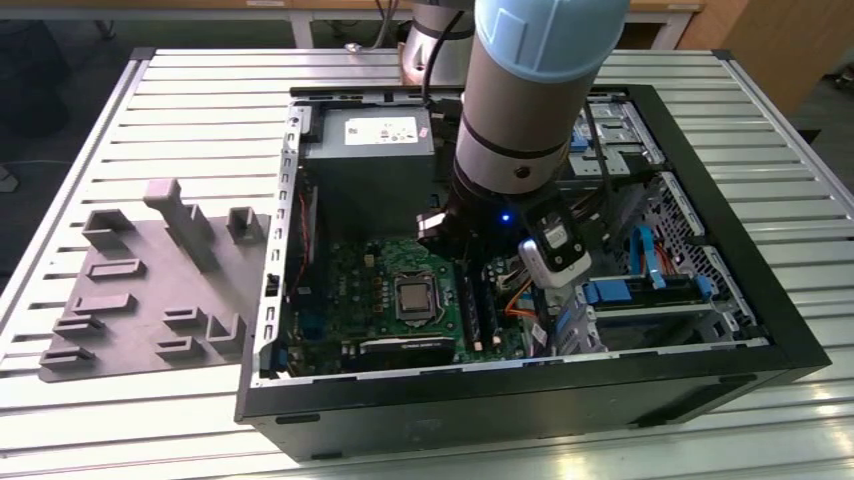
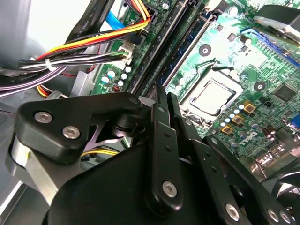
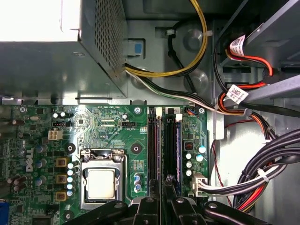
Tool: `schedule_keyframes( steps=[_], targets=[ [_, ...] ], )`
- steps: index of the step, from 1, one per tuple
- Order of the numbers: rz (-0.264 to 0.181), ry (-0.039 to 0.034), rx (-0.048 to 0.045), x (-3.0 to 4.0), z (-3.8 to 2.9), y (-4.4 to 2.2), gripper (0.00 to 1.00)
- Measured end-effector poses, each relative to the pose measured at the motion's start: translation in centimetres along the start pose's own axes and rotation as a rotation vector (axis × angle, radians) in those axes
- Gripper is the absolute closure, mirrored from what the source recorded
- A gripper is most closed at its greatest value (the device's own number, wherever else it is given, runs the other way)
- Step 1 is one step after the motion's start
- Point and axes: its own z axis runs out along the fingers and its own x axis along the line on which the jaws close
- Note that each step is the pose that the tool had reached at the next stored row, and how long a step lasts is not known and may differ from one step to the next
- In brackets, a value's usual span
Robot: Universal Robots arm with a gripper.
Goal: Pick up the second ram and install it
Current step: 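Insert the second ram into the second slot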
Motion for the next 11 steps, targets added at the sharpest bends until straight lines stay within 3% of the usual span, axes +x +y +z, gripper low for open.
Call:
schedule_keyframes(
  steps=[3,4,11],
  targets=[
    [0.000,0.0000,0.0001,0.00,0.00,0.00,0.82],
    [0.000,0.0000,0.0001,0.00,0.00,0.00,0.89],
    [0.000,0.0001,0.0004,0.00,-0.02,0.01,0.89]
  ],
)
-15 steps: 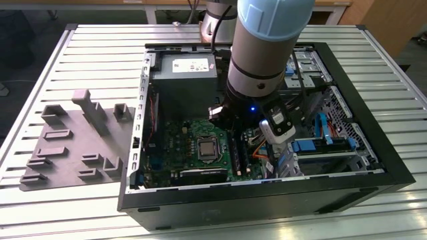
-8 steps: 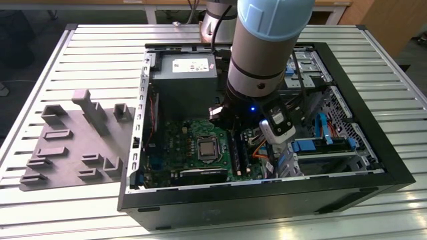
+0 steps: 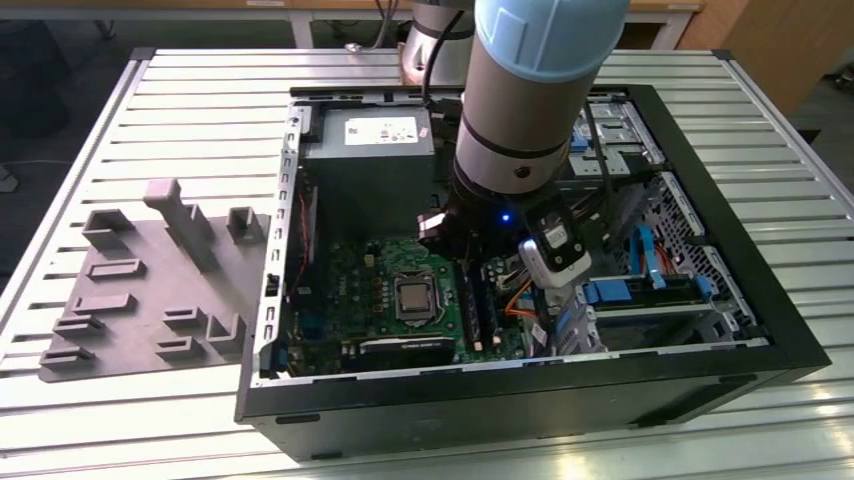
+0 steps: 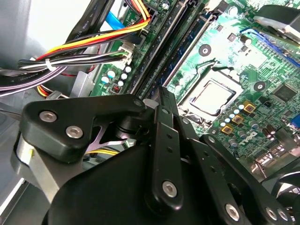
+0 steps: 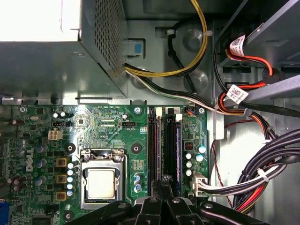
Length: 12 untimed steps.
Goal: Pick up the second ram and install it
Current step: 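Insert the second ram into the second slot, then press down the second ram until it locks into place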
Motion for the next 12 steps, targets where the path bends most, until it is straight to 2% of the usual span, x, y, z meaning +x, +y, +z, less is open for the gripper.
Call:
schedule_keyframes(
  steps=[12],
  targets=[
    [0.000,0.0000,-0.0001,0.00,-0.02,0.22,0.89]
  ],
)
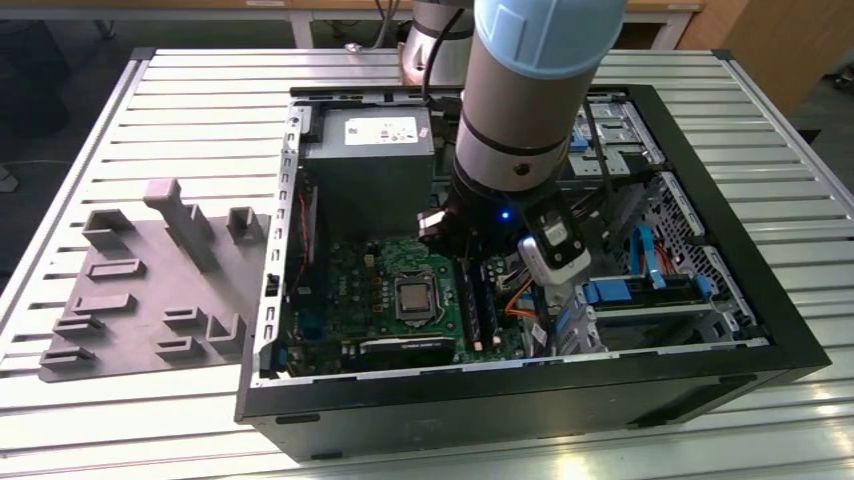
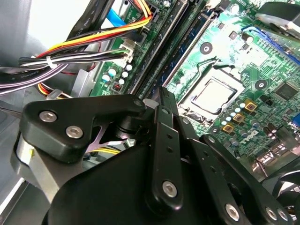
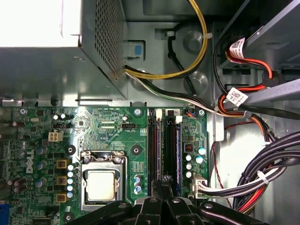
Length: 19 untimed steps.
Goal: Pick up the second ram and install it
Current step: 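Press down the second ram until it locks into place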
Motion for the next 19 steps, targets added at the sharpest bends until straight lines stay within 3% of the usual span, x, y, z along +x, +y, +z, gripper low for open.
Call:
schedule_keyframes(
  steps=[19],
  targets=[
    [0.000,0.0000,0.0000,0.00,0.05,0.63,0.89]
  ],
)
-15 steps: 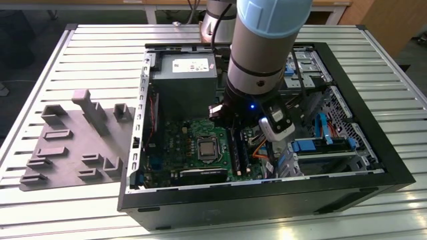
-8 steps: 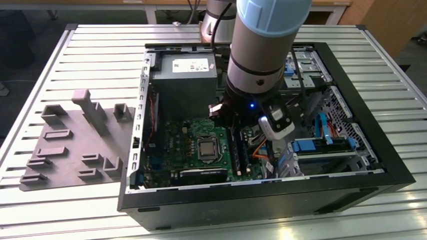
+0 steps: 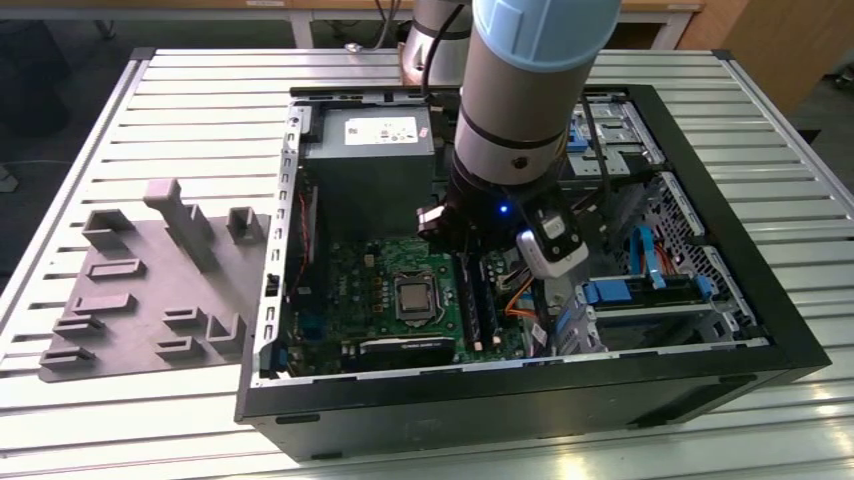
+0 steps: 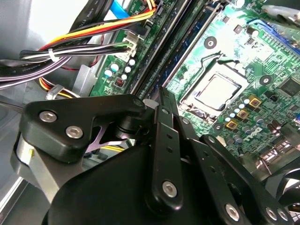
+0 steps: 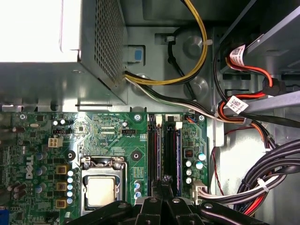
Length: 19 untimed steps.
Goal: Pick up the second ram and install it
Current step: 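Press down the second ram until it locks into place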
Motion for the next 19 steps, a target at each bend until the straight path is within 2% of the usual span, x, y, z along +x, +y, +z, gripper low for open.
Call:
schedule_keyframes(
  steps=[19],
  targets=[
    [0.000,0.0000,0.0000,0.00,0.03,0.41,0.89]
  ],
)
